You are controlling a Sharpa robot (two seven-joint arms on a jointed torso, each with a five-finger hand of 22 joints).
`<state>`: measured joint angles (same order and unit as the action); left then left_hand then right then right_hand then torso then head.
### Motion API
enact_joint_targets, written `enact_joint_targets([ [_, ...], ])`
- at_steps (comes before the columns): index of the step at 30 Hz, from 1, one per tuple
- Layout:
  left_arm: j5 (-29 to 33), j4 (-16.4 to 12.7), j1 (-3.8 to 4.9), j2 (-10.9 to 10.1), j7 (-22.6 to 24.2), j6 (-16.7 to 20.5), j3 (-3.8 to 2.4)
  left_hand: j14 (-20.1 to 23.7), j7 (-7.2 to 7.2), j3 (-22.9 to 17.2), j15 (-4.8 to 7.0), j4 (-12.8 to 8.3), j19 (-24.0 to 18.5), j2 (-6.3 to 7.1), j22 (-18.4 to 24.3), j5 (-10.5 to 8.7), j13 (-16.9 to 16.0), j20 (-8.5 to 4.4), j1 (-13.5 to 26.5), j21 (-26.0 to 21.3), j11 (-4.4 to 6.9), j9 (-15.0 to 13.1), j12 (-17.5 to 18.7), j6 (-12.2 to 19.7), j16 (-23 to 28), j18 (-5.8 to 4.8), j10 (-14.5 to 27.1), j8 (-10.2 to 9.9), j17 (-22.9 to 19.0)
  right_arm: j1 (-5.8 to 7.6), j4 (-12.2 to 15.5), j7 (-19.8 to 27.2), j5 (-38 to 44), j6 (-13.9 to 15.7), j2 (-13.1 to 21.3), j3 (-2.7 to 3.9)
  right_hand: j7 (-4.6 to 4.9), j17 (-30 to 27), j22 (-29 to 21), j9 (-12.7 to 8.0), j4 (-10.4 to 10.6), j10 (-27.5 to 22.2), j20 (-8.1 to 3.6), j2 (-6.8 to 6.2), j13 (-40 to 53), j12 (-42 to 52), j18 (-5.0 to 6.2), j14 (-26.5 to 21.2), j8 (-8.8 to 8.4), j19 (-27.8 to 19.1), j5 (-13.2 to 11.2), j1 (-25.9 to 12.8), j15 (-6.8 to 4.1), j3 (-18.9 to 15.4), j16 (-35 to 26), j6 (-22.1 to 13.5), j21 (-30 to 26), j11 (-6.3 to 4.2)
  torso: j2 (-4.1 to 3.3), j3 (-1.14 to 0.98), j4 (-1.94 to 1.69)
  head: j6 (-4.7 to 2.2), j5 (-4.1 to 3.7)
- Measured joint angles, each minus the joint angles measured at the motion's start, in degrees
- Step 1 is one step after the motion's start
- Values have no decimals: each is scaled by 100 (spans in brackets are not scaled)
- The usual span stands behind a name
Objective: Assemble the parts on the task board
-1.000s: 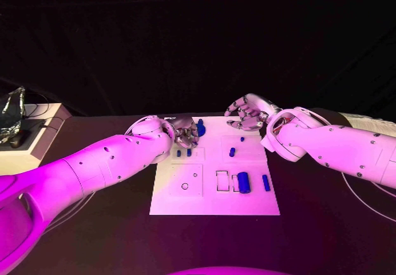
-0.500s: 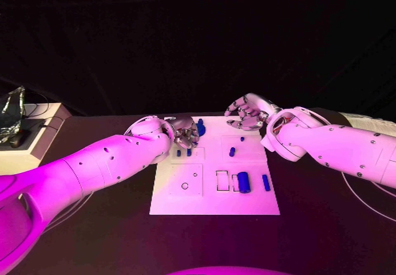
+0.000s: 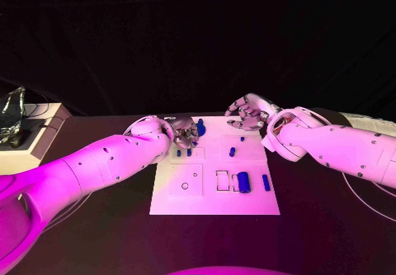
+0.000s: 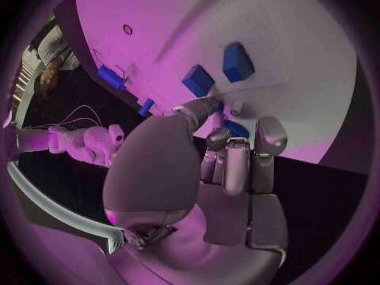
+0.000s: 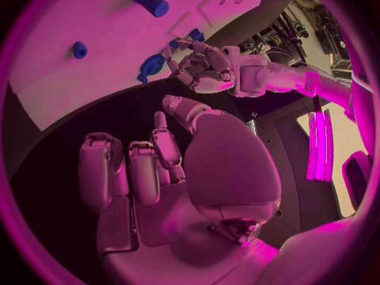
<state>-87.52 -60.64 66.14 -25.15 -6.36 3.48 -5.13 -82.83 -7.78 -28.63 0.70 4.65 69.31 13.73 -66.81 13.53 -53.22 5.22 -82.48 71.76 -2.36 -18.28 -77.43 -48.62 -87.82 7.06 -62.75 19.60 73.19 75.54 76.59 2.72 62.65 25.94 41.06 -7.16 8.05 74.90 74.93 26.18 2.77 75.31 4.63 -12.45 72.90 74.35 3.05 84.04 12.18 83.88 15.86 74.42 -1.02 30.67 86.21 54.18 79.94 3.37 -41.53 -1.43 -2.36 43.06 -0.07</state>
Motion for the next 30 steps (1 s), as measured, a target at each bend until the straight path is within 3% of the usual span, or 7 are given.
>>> enact_joint_targets([
  [9, -37, -12, 2, -19, -12, 0, -3, 0, -1, -39, 0, -38, 21, -21, -21, 0, 15, 21, -21, 23, 0, 4, 0, -83, 0, 0, -1, 2, 20, 0, 3, 0, -1, 0, 6, 0, 0, 0, -1, 0, 0, 0, 0, 0, -1, 0, 0, 0, 0, 0, 0, 0, 0, 0, 0, 0, 0, 0, -2, -1, -3, 9, -5],
  [20, -58, 7, -2, -1, -14, -3, 1, 0, 80, -86, 0, -86, 20, -56, -91, 0, -60, 21, -55, 81, 2, -59, -23, -480, 0, 0, -46, 216, 98, 0, 7, 2, -1, 0, 7, 0, 0, 0, -1, 0, 0, 0, 0, 0, 0, 0, 0, 0, 0, 0, 0, 0, 0, 0, 0, 0, 0, 0, 2, -1, -4, 18, -1],
  [30, -60, 47, 5, 49, -4, 9, 10, -61, 92, -86, 21, -86, 82, -94, -144, 0, -95, 1, -17, 129, 11, -79, -23, -545, -22, 0, -96, 256, 173, 0, 21, 2, -1, 1, 18, 0, 0, 0, -2, 0, 0, 52, 0, 0, 46, 24, 0, 0, 0, 0, 0, 0, 0, 0, 0, 0, 0, -11, -4, -2, 2, 17, 9],
])
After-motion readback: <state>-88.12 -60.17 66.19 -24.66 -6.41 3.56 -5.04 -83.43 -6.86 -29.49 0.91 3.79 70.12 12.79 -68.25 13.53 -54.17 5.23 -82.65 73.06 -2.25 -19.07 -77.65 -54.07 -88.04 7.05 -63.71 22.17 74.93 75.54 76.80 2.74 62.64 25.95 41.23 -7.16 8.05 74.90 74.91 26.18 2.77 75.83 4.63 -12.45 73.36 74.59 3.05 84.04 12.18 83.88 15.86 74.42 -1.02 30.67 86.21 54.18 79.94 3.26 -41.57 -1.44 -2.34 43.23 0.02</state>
